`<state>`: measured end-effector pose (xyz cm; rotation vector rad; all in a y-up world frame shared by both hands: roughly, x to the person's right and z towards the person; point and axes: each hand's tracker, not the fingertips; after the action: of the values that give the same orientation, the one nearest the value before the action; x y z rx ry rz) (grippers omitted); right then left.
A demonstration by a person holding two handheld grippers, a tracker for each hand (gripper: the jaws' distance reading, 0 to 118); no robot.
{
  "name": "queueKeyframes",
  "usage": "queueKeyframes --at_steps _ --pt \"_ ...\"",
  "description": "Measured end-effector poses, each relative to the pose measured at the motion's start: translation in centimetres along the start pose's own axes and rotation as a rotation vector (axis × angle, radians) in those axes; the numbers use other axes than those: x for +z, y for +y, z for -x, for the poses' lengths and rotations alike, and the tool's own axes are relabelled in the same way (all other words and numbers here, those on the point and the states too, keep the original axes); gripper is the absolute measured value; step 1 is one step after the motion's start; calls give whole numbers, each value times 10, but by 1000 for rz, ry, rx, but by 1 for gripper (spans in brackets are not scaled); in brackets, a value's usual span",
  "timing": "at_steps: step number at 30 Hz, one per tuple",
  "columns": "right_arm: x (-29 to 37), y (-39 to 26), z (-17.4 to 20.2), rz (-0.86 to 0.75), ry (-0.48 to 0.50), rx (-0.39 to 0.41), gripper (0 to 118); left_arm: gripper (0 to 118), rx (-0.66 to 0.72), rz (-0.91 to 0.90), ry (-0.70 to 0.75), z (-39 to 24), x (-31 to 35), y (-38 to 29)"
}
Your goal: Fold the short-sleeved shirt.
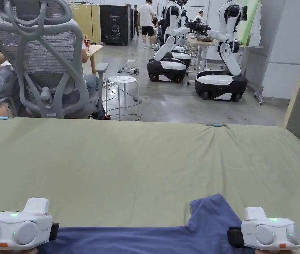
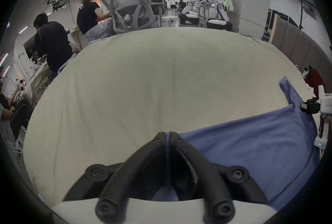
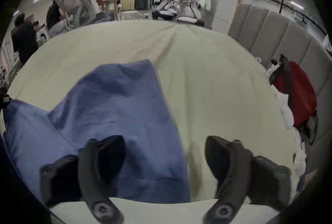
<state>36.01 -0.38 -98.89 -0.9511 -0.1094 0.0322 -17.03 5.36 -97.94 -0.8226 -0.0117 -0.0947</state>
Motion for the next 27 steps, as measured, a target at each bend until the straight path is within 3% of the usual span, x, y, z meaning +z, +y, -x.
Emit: queueKeyframes --at_steps 1,2,3,6,9,16,23,27 --pt "-1 -1 0 5 58 -19 45 1 -3 2 3 -1 1 0" --pt "4 -1 3 -23 22 -17 7 1 -5 4 2 -1 1 0" --pt "11 1 3 -50 -12 -1 2 1 -5 5 1 -1 3 0" --pt "36 4 3 -92 46 -23 2 1 -4 5 0 3 2 2" --pt "78 4 14 -197 -38 76 2 1 4 -40 10 2 23 -1" --pt "200 -43 32 -383 -63 185 2 1 -6 -170 -59 15 122 -31" --pt "257 -161 36 -395 -82 193 2 1 -18 -163 -89 40 182 -126" --pt "240 -221 25 -301 -46 88 2 1 58 -94 -80 61 182 -178"
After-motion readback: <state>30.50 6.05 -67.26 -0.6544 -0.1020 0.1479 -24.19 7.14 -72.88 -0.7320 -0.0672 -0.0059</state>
